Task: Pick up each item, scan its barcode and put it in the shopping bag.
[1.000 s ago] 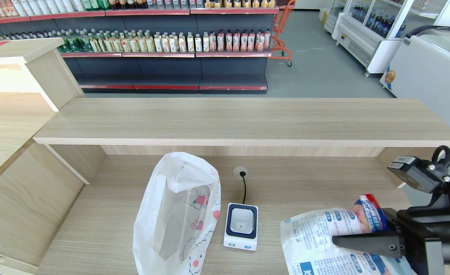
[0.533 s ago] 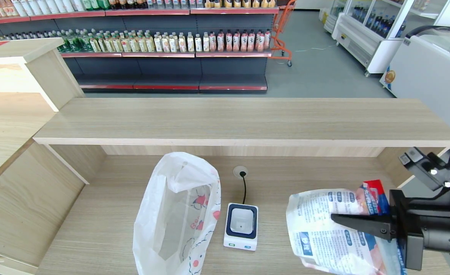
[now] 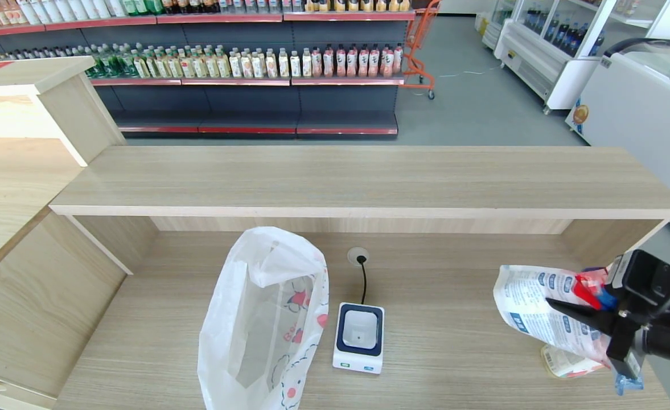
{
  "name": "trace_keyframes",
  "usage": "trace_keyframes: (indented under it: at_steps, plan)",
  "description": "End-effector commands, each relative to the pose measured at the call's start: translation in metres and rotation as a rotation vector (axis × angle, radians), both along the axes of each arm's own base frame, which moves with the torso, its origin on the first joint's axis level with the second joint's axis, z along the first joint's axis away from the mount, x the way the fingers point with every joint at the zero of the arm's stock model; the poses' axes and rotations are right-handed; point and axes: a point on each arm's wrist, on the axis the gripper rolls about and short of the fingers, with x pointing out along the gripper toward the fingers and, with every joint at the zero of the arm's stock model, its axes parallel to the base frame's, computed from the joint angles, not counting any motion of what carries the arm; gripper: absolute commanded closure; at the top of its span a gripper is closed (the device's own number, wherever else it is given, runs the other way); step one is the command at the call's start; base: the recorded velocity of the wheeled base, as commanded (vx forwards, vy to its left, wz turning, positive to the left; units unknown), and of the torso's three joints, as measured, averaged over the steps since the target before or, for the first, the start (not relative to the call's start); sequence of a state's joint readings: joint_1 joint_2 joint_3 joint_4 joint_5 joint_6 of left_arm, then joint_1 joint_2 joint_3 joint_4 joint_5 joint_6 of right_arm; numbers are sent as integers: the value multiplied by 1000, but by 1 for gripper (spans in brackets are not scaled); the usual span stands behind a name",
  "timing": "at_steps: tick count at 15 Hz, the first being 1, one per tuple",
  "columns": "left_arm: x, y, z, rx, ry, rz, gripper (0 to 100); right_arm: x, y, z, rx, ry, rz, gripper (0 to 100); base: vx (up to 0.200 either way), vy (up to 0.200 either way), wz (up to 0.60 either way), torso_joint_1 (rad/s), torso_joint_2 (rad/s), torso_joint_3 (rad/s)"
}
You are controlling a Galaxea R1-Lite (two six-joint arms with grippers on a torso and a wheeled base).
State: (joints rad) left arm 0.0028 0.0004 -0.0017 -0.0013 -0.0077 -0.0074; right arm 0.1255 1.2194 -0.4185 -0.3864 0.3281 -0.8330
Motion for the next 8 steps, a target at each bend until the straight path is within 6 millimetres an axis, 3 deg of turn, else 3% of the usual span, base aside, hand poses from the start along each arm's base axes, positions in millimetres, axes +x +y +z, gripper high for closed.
trace_keyframes:
  at_steps: [1,8]
  plan:
    - [0,0,0,0,-1,0,0,-4,3,0,-26,-19,34,100,0,0,0,0,0,0]
    - [0,0,0,0,-1,0,0,-21,2,-9,-83,8,71,100,0,0,0,0,0,0]
